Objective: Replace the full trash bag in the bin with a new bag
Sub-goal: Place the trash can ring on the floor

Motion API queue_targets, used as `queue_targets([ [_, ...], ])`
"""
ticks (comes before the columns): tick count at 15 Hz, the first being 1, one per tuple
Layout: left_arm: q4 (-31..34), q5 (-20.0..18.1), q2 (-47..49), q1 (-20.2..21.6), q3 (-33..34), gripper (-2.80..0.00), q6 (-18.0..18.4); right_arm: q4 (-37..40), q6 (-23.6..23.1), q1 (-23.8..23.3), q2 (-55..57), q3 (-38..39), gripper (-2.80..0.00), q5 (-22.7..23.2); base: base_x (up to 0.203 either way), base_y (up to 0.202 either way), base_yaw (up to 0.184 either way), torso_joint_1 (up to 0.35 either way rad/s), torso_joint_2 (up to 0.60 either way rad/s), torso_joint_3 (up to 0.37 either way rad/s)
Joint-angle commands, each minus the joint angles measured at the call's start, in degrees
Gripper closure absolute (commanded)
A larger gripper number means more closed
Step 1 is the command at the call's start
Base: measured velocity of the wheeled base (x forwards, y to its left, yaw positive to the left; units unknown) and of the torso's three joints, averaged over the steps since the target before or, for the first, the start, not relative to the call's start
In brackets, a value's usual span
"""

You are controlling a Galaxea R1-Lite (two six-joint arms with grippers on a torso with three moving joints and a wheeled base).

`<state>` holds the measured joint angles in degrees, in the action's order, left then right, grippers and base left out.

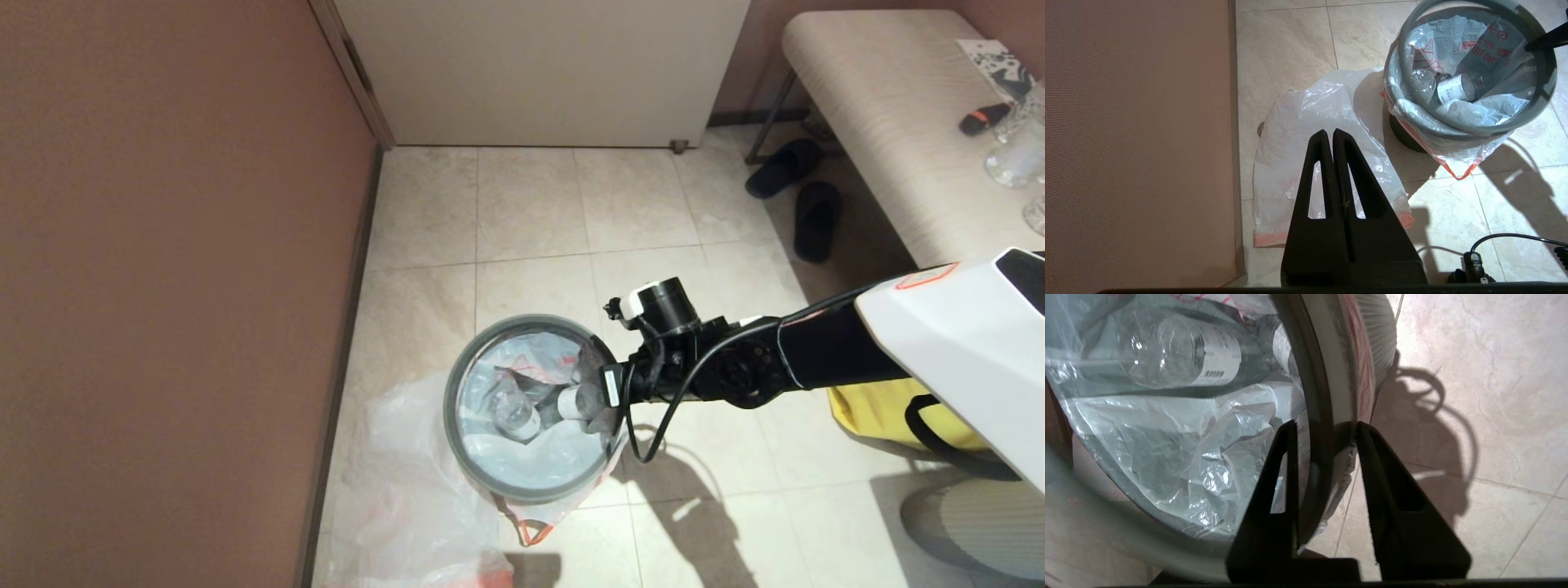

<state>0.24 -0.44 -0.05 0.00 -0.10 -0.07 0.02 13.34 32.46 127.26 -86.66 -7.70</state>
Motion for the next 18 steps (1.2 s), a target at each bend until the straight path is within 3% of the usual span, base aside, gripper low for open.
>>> queue_targets([
  [1,0.0,0.0,0.0,0.0,0.0,0.0,0.0,0.3,-0.1,-0.1,1.5,0.1,-2.8,-0.8,0.0,0.0,0.0,0.0,0.0,0.0],
  [8,0.0,0.0,0.0,0.0,0.0,0.0,0.0,0.5,-0.1,-1.2,3.5,0.2,-2.8,-3.8,0.0,0.0,0.0,0.0,0.0,0.0],
  [16,0.0,0.0,0.0,0.0,0.0,0.0,0.0,-1.1,-1.3,-5.1,2.8,5.2,-2.8,-12.5,0.0,0.0,0.0,0.0,0.0,0.0],
  [18,0.0,0.0,0.0,0.0,0.0,0.0,0.0,-4.1,-1.3,-5.8,1.4,7.8,-2.8,-12.7,0.0,0.0,0.0,0.0,0.0,0.0],
])
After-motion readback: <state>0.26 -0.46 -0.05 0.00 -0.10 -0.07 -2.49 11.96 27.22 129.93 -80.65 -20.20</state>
